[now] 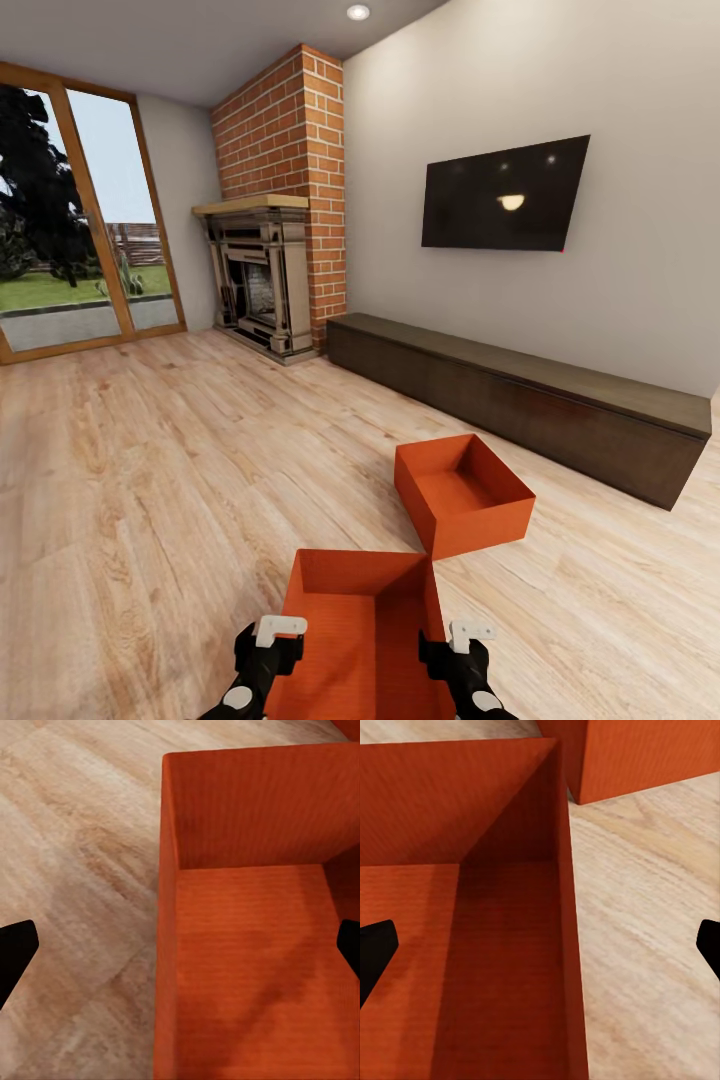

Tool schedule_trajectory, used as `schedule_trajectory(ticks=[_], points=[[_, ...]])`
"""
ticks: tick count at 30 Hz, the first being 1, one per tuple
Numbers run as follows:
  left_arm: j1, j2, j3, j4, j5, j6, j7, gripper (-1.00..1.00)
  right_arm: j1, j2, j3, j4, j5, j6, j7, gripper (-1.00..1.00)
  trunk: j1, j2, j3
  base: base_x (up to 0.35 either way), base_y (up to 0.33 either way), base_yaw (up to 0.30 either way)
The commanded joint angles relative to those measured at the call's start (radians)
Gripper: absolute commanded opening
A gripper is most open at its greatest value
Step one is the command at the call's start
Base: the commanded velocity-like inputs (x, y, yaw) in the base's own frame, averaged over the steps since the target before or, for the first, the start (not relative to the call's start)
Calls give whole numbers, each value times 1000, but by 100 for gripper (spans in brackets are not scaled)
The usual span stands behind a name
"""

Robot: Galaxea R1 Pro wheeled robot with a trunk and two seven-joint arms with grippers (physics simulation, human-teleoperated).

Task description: Move the two storage containers from the living room to the garage. In the garage, place one container on the floor and stack the other container on top of it (either order is fine).

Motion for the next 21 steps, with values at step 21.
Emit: schedule_trajectory(ticks=[21], points=[[-1, 4, -10, 0, 11, -4, 4, 100, -1, 0, 8, 1, -10, -4, -4, 100, 19, -35, -17, 0, 0, 0]])
